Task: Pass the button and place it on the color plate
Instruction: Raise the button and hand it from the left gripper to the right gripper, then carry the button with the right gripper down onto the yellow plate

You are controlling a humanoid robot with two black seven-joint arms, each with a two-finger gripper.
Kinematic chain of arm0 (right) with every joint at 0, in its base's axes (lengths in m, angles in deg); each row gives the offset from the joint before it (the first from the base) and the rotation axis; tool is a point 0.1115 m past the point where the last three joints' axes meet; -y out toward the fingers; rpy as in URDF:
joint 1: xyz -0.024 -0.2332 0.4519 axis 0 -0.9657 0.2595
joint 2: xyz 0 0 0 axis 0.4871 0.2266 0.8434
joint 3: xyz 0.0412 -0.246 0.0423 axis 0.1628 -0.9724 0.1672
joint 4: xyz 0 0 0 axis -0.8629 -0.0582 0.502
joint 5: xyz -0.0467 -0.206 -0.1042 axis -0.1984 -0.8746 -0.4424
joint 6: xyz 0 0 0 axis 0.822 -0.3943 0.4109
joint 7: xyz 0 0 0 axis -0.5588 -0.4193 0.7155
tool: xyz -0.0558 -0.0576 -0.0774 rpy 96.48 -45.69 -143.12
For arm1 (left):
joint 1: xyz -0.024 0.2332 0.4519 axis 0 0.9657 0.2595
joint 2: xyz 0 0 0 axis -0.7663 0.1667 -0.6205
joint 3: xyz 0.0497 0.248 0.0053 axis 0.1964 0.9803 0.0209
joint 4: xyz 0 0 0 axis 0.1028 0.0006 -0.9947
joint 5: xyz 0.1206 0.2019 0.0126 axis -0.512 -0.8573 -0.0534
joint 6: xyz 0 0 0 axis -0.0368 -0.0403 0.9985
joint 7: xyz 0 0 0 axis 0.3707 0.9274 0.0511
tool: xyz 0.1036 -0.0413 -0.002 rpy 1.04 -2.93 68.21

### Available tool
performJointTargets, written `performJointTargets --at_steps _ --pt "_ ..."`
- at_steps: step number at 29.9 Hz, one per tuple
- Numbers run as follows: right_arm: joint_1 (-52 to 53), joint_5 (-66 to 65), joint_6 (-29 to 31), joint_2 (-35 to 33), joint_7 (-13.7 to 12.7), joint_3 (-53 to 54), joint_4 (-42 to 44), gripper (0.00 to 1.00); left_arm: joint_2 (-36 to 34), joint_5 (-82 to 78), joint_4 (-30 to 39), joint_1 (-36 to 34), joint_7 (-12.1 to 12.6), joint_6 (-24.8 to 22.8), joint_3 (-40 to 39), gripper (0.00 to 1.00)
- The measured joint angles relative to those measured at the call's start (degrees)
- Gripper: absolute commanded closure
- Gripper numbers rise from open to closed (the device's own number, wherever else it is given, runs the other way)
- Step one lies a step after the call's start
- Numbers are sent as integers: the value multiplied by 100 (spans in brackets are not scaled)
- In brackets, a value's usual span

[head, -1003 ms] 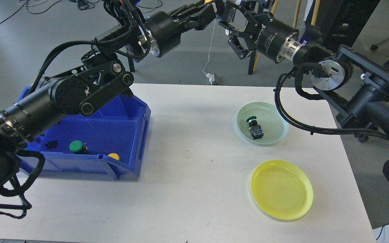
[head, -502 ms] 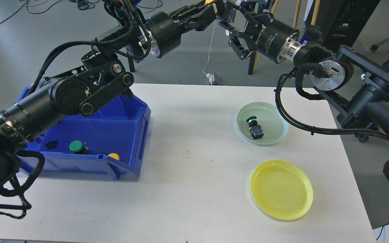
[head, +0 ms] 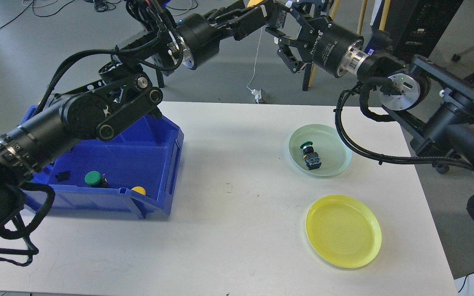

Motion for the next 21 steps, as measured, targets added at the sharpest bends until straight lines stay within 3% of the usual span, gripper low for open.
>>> performJointTargets --at_steps 8,16,21 --pt "0 3 -3 -231 1 74 7 81 -155 15 -150 11 558 -40 44 1" --pt "-441 22 25 -1362 -16 -16 -189 81 -631 312 -167 69 625 -55 46 1" --pt "-1082 2 38 -2259 -56 -455 -1028 81 -754 795 -177 17 619 -55 -5 1"
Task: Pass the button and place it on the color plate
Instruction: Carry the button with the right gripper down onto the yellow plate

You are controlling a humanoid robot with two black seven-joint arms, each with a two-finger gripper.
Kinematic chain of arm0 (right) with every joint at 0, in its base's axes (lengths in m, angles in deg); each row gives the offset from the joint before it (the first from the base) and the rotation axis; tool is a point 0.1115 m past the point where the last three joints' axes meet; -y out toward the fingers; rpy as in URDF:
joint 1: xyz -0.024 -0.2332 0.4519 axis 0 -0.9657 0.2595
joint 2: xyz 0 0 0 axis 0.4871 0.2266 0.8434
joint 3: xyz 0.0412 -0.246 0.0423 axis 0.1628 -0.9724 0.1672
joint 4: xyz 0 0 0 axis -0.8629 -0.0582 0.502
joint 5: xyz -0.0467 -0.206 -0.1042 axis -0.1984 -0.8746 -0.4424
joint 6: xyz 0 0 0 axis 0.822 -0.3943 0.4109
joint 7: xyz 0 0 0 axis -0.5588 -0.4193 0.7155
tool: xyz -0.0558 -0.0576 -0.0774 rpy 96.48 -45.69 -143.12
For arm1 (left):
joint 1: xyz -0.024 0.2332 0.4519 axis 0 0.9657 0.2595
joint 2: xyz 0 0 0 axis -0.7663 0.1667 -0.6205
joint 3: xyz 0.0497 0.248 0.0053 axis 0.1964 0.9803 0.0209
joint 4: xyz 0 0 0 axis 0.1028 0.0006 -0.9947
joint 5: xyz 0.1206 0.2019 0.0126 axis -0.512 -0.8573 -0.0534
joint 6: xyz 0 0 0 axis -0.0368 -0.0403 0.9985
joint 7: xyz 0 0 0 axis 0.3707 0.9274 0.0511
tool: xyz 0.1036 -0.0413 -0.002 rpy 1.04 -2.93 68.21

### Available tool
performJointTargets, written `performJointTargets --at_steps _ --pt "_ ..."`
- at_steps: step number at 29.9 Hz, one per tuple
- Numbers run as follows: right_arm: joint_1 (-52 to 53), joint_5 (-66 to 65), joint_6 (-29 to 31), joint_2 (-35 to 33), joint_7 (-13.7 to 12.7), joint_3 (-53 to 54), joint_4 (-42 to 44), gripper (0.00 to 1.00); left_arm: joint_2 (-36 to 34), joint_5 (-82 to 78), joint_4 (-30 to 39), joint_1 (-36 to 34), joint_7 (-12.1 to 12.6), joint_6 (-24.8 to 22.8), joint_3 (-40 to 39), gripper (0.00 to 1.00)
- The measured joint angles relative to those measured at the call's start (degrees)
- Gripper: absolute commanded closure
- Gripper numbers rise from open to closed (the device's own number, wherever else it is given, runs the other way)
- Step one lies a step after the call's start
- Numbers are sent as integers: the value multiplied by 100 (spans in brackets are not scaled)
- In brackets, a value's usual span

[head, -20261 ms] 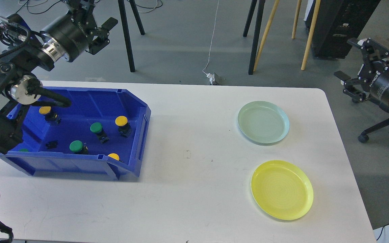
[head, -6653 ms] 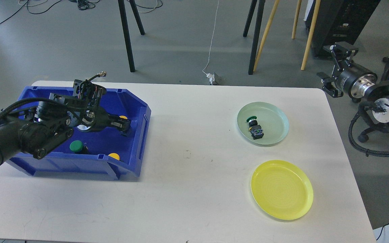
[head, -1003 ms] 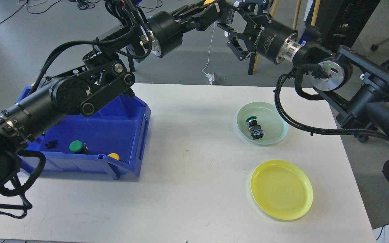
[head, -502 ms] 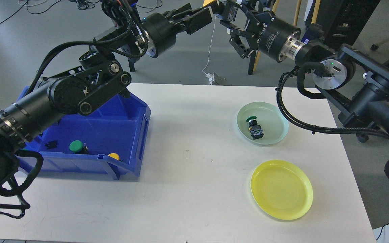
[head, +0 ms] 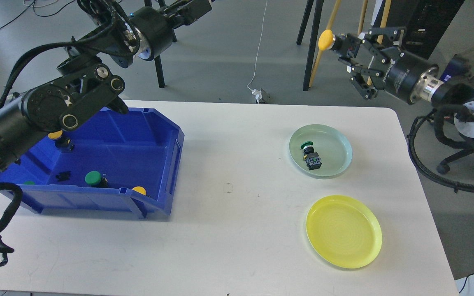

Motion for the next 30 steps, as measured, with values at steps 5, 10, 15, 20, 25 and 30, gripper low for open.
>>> performJointTargets --at_steps 5,10,15,20,25,30 --pt "-851 -23 1 -1002 10 -429 -1050 80 -27 156 3 -93 -1 0 -15 1" --pt "-1811 -484 6 -1457 24 -535 -1679 80 6 164 1 -139 1 -1 -15 1" --pt "-2469 -876 7 -1487 -2 -598 -1775 79 19 165 1 -248 7 -51 -12 1" --pt "-2652 -1126 -66 -1349 -4 -846 -1728 59 24 165 1 -309 9 -130 -5 1" --pt "-2666 -1160 -123 -1247 -5 -909 -1732 32 24 165 1 -312 9 -133 -4 1" --pt "-2700 -1210 -124 -1233 -5 -924 -1746 20 17 165 1 -311 13 -119 0 1"
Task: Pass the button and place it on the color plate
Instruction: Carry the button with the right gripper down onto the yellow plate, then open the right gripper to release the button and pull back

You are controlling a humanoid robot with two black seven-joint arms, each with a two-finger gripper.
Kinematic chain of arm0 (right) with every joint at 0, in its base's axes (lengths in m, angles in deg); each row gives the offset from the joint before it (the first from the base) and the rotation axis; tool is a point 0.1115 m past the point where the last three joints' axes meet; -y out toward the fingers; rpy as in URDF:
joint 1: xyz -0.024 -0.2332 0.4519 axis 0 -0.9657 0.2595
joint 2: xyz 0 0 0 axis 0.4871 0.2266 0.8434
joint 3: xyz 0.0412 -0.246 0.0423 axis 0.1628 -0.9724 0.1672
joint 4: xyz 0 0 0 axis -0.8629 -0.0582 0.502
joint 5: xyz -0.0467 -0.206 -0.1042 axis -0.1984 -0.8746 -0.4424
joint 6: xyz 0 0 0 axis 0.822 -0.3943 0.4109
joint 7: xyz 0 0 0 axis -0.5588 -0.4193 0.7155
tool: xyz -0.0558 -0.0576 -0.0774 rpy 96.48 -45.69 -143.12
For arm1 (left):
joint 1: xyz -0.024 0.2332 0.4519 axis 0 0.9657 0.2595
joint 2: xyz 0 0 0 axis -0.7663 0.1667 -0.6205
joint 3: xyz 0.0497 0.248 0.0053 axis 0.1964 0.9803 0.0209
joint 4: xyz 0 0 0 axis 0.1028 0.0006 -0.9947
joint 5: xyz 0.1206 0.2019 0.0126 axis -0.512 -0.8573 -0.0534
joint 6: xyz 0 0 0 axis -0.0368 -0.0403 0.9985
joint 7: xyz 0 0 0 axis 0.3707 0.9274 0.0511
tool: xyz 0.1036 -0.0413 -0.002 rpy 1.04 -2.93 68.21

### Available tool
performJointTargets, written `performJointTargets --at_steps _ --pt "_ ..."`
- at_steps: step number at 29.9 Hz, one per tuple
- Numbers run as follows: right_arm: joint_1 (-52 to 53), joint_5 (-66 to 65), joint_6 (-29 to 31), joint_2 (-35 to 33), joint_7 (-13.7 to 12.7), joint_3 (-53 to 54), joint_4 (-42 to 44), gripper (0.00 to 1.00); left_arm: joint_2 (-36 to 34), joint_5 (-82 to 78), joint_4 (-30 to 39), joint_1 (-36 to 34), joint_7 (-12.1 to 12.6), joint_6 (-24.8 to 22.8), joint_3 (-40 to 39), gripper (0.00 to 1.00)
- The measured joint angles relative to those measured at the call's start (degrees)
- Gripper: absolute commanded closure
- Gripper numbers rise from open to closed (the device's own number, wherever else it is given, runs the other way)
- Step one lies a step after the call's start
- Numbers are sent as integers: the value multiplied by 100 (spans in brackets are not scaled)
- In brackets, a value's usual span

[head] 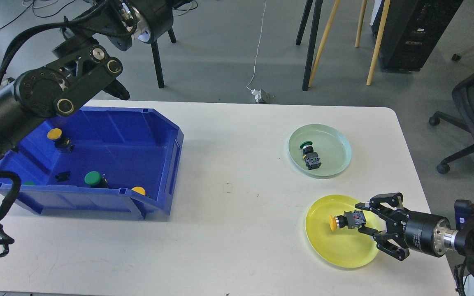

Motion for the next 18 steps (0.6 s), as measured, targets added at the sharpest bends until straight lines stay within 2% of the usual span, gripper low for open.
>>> performJointTargets --at_steps 5,10,15,18 --pt "-21 -50 12 -3 3 41 -20 11 -3 0 0 6 4 2 -1 1" --pt "7 -43 29 -14 89 618 1 8 -16 34 0 5 28 -25 -4 1" --pt "82 -49 -17 167 85 1819 137 5 -20 251 -1 -38 296 -37 -10 0" --pt "433 -52 -67 387 55 2153 499 4 -19 427 -5 -63 415 -13 -11 0"
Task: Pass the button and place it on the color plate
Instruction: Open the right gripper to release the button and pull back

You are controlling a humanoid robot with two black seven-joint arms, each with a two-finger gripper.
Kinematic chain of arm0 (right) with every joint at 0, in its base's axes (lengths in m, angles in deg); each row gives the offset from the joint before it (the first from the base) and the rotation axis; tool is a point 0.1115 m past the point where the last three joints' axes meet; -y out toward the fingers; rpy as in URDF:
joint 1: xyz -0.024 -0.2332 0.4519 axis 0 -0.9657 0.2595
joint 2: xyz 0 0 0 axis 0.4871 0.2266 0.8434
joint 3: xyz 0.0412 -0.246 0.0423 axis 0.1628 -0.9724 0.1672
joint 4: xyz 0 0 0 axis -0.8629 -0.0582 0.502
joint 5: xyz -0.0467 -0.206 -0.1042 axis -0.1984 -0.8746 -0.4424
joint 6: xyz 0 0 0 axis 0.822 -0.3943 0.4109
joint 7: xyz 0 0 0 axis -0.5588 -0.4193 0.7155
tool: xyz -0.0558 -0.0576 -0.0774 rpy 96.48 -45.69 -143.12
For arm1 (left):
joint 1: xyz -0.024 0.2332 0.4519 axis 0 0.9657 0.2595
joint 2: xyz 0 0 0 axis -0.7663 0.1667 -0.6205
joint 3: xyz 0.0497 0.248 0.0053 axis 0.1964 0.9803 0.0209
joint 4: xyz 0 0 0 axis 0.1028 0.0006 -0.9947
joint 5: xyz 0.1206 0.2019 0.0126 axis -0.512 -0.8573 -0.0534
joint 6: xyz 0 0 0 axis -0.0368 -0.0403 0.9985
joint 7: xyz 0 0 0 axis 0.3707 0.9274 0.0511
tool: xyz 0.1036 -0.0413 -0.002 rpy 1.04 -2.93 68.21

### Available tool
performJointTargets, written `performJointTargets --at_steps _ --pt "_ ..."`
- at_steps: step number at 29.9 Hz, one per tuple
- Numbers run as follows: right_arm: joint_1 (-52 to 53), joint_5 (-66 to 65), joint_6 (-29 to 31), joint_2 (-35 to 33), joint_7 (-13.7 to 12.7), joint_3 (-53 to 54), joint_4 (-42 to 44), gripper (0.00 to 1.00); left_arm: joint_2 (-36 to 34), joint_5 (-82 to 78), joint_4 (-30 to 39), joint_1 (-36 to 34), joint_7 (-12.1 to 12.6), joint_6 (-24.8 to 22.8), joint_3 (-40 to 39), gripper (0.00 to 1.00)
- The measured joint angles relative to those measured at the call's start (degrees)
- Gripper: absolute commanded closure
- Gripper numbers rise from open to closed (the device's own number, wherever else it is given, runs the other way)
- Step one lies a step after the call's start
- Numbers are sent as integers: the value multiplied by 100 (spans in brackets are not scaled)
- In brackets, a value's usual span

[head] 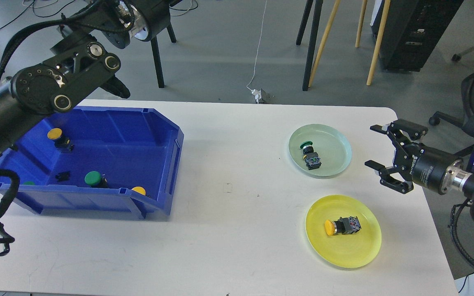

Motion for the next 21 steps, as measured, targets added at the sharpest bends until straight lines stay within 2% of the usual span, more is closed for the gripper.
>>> performJointTargets --at_steps 4,10,13,17,21 --pt "837 0 -114 577 -71 134 1029 1 -4 284 7 -1 53 122 -68 0" --pt "1911 -12 -79 1317 -49 118 2947 2 -33 457 -102 -111 60 228 -188 0" --pt "2206 -115 -67 1640 -24 30 3545 3 -32 735 -117 -122 55 189 -259 0" --pt "2614 -931 -154 1990 4 -234 4061 3 -29 1399 -193 -214 67 -309 -357 0" --pt "2852 -1448 -315 2156 4 -347 4314 2 -33 1612 -421 -348 223 -653 -360 0"
